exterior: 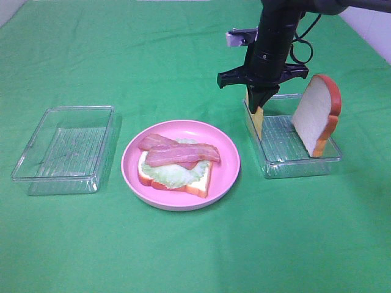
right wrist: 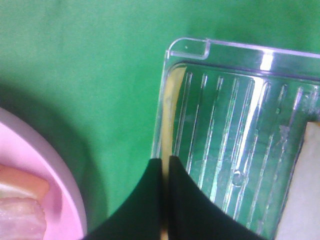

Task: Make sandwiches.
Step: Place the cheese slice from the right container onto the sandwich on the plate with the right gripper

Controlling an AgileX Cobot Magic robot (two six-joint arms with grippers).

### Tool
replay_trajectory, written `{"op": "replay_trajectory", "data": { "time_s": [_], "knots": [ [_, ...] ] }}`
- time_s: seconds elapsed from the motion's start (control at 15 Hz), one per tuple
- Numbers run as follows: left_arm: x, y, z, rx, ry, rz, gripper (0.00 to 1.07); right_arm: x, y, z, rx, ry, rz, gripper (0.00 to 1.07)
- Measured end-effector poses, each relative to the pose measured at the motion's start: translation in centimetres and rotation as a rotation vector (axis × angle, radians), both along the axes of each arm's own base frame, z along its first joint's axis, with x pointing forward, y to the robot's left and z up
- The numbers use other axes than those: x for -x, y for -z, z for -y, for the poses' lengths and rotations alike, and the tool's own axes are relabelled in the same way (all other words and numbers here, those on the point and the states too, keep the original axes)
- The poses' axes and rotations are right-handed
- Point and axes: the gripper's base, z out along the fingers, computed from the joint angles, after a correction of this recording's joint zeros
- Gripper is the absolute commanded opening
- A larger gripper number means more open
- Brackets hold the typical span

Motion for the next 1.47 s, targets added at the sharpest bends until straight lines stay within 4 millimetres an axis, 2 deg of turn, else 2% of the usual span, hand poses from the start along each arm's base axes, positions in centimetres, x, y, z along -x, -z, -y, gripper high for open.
{"op": "replay_trajectory", "data": {
  "time_s": [0.13,0.33,0.4,0.53,0.67,1.07,1.2,1.27,1.47],
  "knots": [
    [0.0,0.0,0.0,0.0,0.0,0.0,0.83,0.1,-1.1,0.0,-0.007,0.0,0.02,0.0],
    [0.0,0.0,0.0,0.0,0.0,0.0,0.83,0.7,-4.1,0.1,-0.036,-0.007,0.065,0.0],
    [0.0,0.0,0.0,0.0,0.0,0.0,0.83,1.5,-6.2,-0.5,-0.13,-0.056,0.059,0.0],
    [0.0,0.0,0.0,0.0,0.0,0.0,0.83,2.3,-7.3,-1.4,-0.244,-0.113,0.025,0.0],
    [0.0,0.0,0.0,0.0,0.0,0.0,0.83,2.9,-7.6,-2.8,-0.383,-0.179,-0.009,0.0],
    [0.0,0.0,0.0,0.0,0.0,0.0,0.83,6.4,-4.8,-8.5,-0.527,-0.339,-0.161,0.0],
    [0.0,0.0,0.0,0.0,0.0,0.0,0.83,7.1,-2.8,-10.3,-0.534,-0.356,-0.22,0.0],
    [0.0,0.0,0.0,0.0,0.0,0.0,0.83,7.2,-0.9,-11.0,-0.522,-0.333,-0.252,0.0],
    [0.0,0.0,0.0,0.0,0.0,0.0,0.83,6.4,0.5,-10.5,-0.415,-0.255,-0.223,0.0]
  ]
}}
